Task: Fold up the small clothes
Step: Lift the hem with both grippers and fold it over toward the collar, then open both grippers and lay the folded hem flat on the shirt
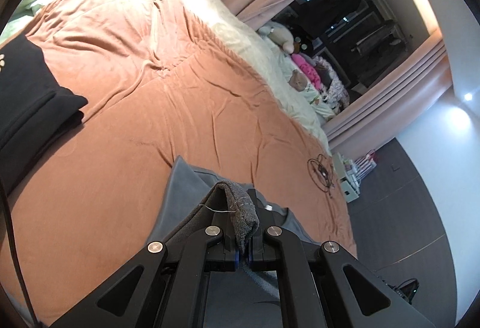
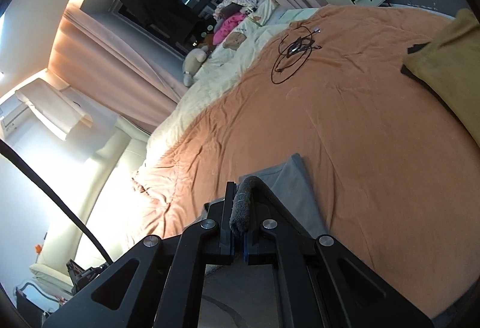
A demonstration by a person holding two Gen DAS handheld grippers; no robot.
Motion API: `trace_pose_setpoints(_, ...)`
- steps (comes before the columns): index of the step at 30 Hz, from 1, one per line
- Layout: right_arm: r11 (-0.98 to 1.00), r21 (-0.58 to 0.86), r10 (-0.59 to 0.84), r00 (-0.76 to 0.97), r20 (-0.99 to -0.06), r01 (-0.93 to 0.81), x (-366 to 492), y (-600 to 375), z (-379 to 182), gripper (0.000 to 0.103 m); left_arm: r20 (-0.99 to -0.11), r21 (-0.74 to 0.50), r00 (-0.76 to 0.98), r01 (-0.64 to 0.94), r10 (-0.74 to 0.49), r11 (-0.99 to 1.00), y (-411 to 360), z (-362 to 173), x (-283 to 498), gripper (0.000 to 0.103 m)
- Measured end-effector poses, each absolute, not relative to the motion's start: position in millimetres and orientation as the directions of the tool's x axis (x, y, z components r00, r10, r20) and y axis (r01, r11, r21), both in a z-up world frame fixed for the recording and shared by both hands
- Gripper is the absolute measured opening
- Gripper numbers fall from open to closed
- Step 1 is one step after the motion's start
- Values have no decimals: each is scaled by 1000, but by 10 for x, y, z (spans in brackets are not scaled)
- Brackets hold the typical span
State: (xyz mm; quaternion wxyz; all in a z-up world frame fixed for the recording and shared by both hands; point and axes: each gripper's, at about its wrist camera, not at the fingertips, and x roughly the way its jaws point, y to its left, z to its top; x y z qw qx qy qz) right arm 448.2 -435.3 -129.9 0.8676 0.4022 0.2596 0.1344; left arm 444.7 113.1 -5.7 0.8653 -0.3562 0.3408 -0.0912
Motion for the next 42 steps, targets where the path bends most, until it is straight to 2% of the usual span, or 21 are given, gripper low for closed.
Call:
trace_pose_setpoints(10,692,720,401,801,-444,54,4844,-4195,-1388,0,-642,-606,672,-152,-368,781,1000,-611,5061,3)
trace_pose_setpoints(21,731,667,345,764,-545,146,5284,-3920,-1278,0,-685,-562,651,-188,-326,806,958,-797,5661,3)
trace_pose_setpoints(25,745,638,320,735,-597,195,5480,-3806,-1299,2,-738,-519,596,-201,-316,831,883,-1014,6007,4)
trace_pose_setpoints(27,752,629,328,717,-615,196,5532,-3723,-1272,6,-764,-500,556,-192,-326,844,845,-1131,6104,10)
trace_pose_setpoints(28,768,612,318,715,-622,191,5517,-3688,-1236,13,-772,-485,548,-182,-321,856,826,-1150,6109,14)
trace_pose_setpoints(29,787,590,302,720,-625,182,5478,-3651,-1187,34,-781,-459,544,-169,-305,872,802,-1151,6106,29)
trace_pose_setpoints(30,806,566,280,731,-623,174,5425,-3621,-1128,54,-784,-433,550,-153,-287,888,785,-1134,6083,50)
trace_pose_setpoints(31,819,549,261,744,-615,167,5391,-3579,-1075,83,-779,-419,564,-139,-276,897,780,-1110,6048,58)
trace_pose_setpoints(32,834,529,245,755,-608,156,5328,-3553,-1021,84,-771,-410,577,-128,-268,903,786,-1086,6009,67)
trace_pose_setpoints(42,976,216,165,635,-755,4,4886,-3129,-836,84,-865,-201,468,8,-181,980,585,-1129,5710,68)
